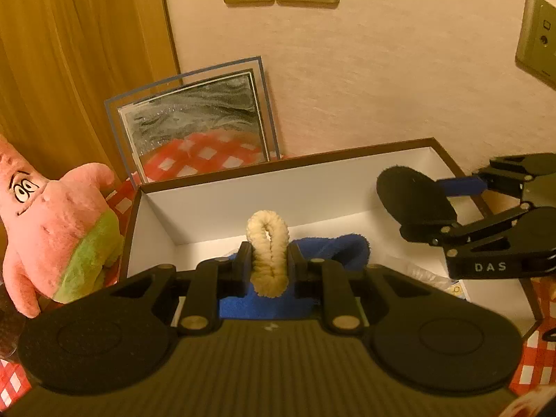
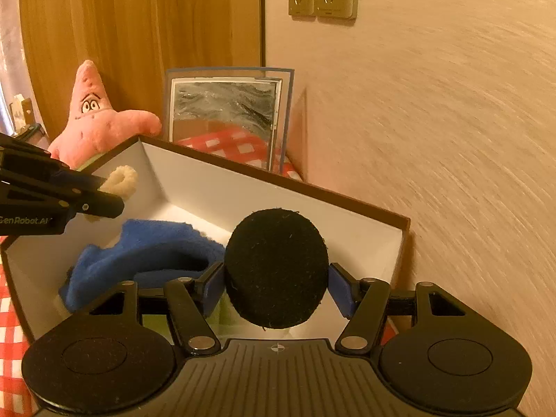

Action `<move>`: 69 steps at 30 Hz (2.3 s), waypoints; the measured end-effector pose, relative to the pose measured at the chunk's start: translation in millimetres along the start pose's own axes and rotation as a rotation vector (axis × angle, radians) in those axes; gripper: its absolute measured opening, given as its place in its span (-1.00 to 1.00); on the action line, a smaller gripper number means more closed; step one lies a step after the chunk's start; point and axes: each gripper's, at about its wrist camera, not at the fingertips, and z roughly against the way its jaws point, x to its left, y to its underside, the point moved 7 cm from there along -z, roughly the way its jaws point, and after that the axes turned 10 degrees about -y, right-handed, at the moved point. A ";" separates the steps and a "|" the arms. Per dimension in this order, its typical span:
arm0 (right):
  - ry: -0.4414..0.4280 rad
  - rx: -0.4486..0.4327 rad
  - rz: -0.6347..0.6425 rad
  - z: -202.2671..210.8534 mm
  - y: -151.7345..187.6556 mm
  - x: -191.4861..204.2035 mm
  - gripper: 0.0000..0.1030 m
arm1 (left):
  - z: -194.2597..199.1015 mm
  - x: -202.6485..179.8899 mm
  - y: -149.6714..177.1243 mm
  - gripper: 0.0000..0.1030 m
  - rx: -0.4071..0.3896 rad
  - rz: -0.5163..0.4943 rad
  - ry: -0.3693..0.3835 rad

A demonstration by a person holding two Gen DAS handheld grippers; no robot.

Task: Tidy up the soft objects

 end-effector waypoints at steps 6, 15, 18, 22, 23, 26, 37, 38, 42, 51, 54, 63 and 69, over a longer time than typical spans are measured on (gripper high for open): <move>0.029 -0.051 -0.018 -1.0 -3.3 -10.2 0.48 | -7.2 -2.2 2.5 -0.63 0.013 -0.001 0.007; 0.022 -0.047 -0.020 7.4 -1.8 -10.8 0.48 | -14.4 -5.6 0.4 -0.63 0.012 -0.014 0.017; 0.027 -0.046 -0.024 7.1 -1.4 -10.8 0.48 | -16.3 -7.2 -1.6 -0.62 0.010 -0.017 0.018; 0.036 -0.052 -0.034 8.3 -1.2 -11.6 0.48 | -18.4 -8.9 -4.2 -0.34 0.003 -0.022 0.020; 0.038 -0.054 -0.036 8.8 -1.2 -12.2 0.48 | -18.5 -8.4 -5.9 -0.23 -0.007 -0.022 0.015; 0.038 -0.060 -0.041 12.8 -1.2 -13.5 0.48 | -19.0 -3.3 -12.1 0.02 -0.034 -0.003 -0.009; -0.006 -0.060 -0.036 31.1 5.9 -0.7 0.48 | -14.8 22.3 -3.9 0.30 0.010 0.048 -0.032; -0.013 -0.057 -0.035 32.3 6.8 1.6 0.48 | -13.5 22.9 -1.0 0.31 0.015 0.050 -0.031; -0.029 -0.050 -0.022 36.3 9.4 10.2 0.48 | -7.8 23.0 10.4 0.32 0.034 0.054 -0.027; -0.036 -0.056 -0.023 45.8 10.2 19.4 0.48 | 9.9 21.9 18.1 0.32 0.038 0.091 -0.009; -0.039 -0.065 -0.022 51.1 10.1 22.8 0.48 | 18.1 20.9 16.9 0.32 0.030 0.104 -0.003; -0.056 -0.104 -0.018 77.1 8.1 33.3 0.48 | 49.6 16.2 14.0 0.34 -0.002 0.135 -0.002; -0.073 -0.135 -0.037 101.7 10.7 41.1 0.48 | 80.7 11.5 18.3 0.35 -0.033 0.153 -0.005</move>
